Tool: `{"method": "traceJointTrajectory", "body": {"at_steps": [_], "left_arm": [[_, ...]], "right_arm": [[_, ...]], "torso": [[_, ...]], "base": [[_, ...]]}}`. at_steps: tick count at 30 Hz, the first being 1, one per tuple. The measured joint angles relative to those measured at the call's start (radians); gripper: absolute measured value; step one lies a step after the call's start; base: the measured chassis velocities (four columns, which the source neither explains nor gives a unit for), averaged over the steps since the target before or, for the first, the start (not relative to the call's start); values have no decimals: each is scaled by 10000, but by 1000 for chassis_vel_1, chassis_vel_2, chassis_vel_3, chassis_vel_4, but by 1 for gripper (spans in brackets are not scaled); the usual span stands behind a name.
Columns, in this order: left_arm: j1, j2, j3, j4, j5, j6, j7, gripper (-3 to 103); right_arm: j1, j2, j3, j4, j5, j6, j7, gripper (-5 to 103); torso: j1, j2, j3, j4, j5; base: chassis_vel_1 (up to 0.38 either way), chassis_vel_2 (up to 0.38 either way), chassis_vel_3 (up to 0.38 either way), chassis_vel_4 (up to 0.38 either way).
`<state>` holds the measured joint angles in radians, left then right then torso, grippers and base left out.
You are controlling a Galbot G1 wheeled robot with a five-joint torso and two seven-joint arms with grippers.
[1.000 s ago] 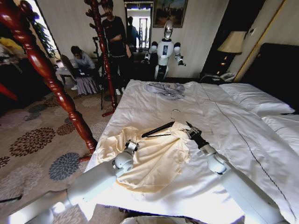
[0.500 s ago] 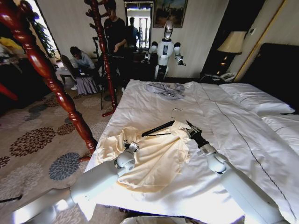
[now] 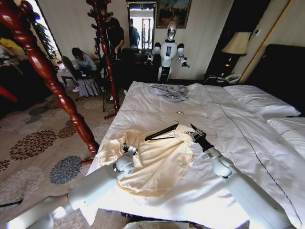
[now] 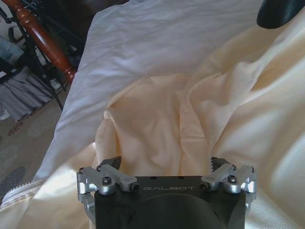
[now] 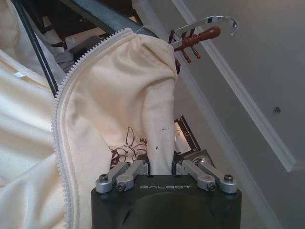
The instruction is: Pick up the clothes from the bed and hang them on the clothes hanger.
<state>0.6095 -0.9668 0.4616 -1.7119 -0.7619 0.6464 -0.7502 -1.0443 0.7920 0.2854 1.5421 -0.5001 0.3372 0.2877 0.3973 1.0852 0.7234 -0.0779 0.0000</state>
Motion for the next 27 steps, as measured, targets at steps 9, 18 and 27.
{"method": "traceJointTrajectory", "body": {"at_steps": [9, 18, 27], "left_arm": [[113, 26, -139, 148, 279, -201, 80, 86], [55, -163, -116, 217, 294, -252, 134, 57], [-117, -172, 60, 40, 151, -177, 100, 69]], "right_arm": [[28, 76, -57, -34, -26, 0, 0, 20], [-7, 54, -34, -37, -36, 7, 0, 20], [60, 106, -46, -106, -64, 26, -8, 20]], "torso": [[0, 0, 0, 1, 0], [0, -1, 0, 0, 0], [0, -1, 0, 1, 2]], "base": [[0, 0, 0, 0], [0, 0, 0, 0], [0, 0, 0, 0]]}}
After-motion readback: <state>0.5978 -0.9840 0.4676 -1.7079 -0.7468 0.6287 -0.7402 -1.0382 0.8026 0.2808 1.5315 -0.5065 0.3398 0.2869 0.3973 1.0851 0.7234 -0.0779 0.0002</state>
